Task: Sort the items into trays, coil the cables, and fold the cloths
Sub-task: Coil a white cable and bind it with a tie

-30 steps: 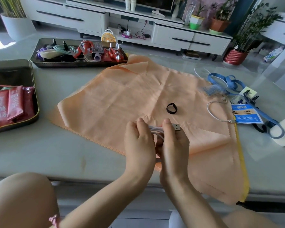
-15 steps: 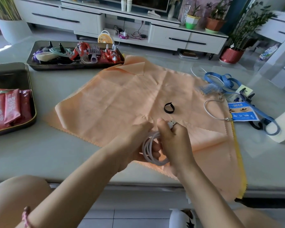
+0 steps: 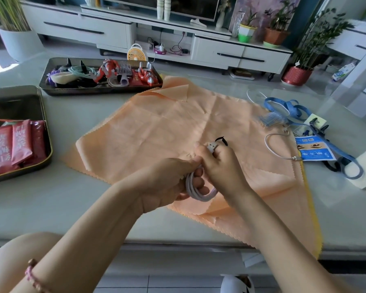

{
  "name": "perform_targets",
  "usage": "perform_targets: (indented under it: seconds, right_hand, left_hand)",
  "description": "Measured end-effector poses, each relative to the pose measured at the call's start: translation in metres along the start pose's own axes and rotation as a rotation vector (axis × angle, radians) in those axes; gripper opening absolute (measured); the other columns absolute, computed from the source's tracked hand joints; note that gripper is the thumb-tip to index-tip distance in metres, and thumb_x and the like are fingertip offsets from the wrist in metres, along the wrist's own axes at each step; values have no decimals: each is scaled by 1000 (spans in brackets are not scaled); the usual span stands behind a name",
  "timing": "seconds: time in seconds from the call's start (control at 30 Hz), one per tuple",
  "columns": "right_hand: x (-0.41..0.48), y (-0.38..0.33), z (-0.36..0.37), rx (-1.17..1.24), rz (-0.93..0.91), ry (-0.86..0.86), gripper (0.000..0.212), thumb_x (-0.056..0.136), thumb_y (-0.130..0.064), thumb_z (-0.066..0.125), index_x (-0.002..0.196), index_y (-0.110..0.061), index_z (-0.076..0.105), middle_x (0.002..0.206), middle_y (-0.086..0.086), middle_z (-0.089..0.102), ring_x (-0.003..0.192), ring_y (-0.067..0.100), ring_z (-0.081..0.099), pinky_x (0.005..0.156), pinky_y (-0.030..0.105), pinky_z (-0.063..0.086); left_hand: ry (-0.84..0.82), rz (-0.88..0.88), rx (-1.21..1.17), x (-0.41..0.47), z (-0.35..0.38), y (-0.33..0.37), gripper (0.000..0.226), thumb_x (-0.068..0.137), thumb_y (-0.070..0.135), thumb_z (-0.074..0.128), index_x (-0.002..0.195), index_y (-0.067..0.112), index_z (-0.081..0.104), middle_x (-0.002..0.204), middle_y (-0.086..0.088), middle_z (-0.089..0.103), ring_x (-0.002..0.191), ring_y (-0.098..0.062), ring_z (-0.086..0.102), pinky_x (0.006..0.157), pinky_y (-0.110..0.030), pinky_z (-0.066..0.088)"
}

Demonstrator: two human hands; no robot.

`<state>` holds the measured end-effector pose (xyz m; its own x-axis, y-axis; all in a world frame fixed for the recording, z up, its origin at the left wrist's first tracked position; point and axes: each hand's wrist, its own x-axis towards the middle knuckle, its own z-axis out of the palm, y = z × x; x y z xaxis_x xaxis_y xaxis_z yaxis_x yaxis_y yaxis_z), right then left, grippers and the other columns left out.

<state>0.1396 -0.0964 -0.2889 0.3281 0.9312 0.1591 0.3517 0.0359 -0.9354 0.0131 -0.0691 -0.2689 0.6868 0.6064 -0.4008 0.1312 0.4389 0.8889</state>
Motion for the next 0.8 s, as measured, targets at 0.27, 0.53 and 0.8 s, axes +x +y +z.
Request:
perform_targets:
  seconds: [0.27, 0.53, 0.8]
  right_hand:
    - [49, 50, -46, -971, 31, 130, 30, 95, -31, 48, 113, -8, 55, 117, 12, 54, 110, 31, 47, 90, 38, 35]
    - [45, 40, -34, -885, -224, 319, 12, 81, -13, 64, 72, -6, 66, 100, 8, 54, 99, 30, 45, 80, 31, 25]
    - [-23, -19, -9, 266, -14, -65, 19, 90, -14, 58, 74, -19, 66, 52, -3, 49, 47, 8, 44, 47, 14, 38]
  left_hand:
    - [219, 27, 7, 6, -3, 1, 35, 100, 31, 38, 71, 14, 50, 39, 9, 41, 45, -10, 49, 59, -23, 37]
    - [324, -55, -74, 7, -6, 0, 28, 95, 19, 41, 68, 14, 48, 40, 6, 38, 45, -13, 45, 54, -24, 34]
    - [337, 6, -129, 10, 2, -1, 30, 94, 17, 43, 64, 14, 48, 41, 6, 37, 48, -13, 37, 48, -20, 34]
